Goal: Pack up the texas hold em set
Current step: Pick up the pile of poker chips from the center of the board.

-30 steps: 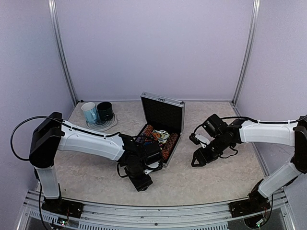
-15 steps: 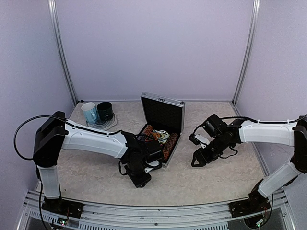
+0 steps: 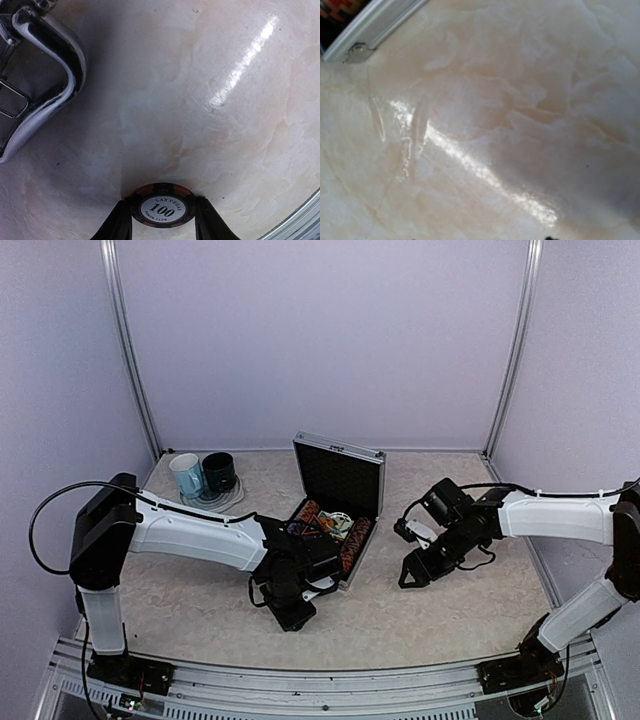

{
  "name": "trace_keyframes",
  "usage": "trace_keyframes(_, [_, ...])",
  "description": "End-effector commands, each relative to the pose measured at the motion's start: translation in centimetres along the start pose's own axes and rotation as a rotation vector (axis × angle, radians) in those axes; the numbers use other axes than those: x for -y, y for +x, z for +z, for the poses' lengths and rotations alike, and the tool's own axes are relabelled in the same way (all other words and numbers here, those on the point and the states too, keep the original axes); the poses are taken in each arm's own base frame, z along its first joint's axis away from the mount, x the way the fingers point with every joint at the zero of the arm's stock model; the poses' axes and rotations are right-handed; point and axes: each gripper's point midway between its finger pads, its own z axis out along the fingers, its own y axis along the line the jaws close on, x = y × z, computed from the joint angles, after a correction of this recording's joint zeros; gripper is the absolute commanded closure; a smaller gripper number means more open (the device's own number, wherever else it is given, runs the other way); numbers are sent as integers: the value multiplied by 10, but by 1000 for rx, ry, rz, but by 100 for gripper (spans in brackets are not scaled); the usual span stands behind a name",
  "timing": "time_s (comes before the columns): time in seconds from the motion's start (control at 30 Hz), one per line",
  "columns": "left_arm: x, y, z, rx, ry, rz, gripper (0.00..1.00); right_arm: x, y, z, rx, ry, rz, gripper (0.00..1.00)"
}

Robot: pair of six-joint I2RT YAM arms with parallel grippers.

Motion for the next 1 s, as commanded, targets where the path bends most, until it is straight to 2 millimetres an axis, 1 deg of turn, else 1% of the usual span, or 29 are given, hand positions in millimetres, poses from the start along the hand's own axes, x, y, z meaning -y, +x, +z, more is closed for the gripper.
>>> trace_keyframes(0.0, [-3, 1, 4, -12, -30, 0, 61, -3, -14, -8, 34, -7, -9, 46])
trace_keyframes(0.33, [0, -17, -14, 64, -10, -8, 61, -4, -16, -9, 37, -12, -7, 46])
trace_keyframes(0.63, [0, -26, -25, 106, 4, -13, 61, -6, -18, -9, 42, -24, -5, 46])
trace_keyframes(0.77, [0, -35, -32, 151, 15, -20, 61, -17, -23, -8, 67, -89, 7, 46])
trace_keyframes(0.97, [-2, -53, -47, 249, 42, -29, 61, -39, -33, -5, 114, -234, 31, 46])
